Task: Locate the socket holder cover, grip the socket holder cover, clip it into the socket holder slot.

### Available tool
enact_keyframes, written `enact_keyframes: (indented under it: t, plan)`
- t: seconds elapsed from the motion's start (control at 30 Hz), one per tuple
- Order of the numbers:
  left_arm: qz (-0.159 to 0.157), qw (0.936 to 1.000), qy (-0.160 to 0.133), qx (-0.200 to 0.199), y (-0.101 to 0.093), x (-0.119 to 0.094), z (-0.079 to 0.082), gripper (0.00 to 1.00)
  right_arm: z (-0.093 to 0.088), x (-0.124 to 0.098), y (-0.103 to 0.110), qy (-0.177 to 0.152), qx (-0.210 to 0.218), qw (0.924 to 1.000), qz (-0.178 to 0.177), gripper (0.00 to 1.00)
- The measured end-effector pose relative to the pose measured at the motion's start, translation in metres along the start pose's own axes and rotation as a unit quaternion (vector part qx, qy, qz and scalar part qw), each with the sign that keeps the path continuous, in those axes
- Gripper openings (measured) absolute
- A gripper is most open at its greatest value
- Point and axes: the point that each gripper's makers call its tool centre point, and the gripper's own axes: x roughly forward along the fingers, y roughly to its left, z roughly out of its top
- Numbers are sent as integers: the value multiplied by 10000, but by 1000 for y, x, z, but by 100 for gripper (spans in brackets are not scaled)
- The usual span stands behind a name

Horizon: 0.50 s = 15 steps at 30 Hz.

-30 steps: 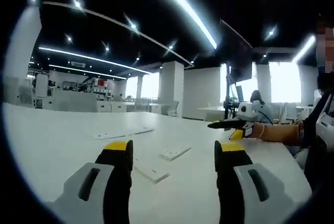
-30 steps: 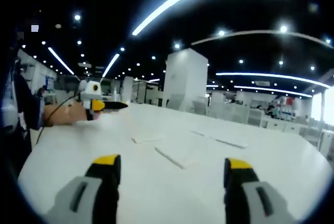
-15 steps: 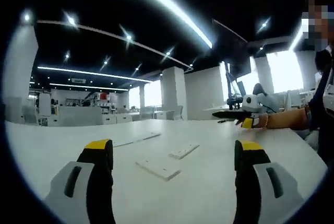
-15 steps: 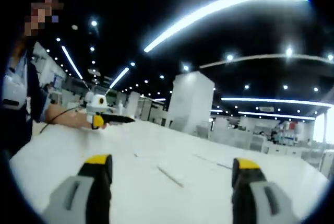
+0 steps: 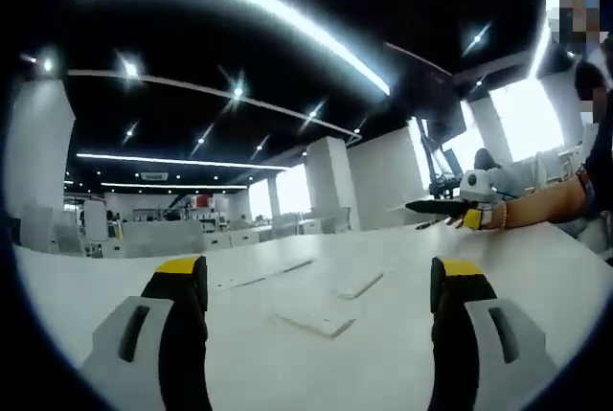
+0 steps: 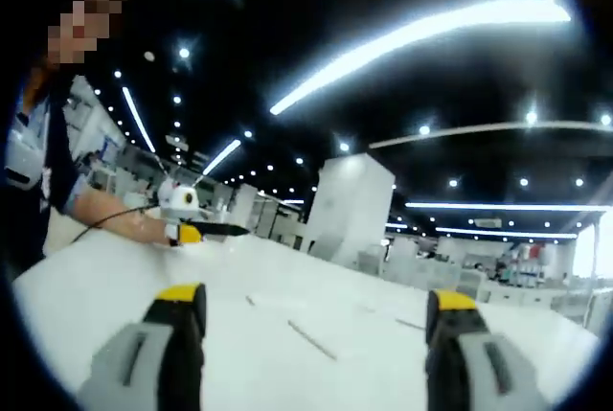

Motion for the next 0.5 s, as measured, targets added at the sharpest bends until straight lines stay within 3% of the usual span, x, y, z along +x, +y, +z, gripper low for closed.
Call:
enact_keyframes:
  t: [0.07,0.13,0.4,0.5]
  plan:
    - [86,9998,156,-10,3,-1,-5,95,-11,-1,-2,341,13,9994,-108,95]
    - [165,9994,289,38,6,-2,-8,95,-13,1,-1,374,43,9992,-106,95]
    - [209,9994,276,36,6,-6,-9,95,-10,-1,-3,357,-109,9991,-200,95]
    - [133,9994,317,-34,2,-6,-10,95,-14,0,0,509,-248,9982,-191,88]
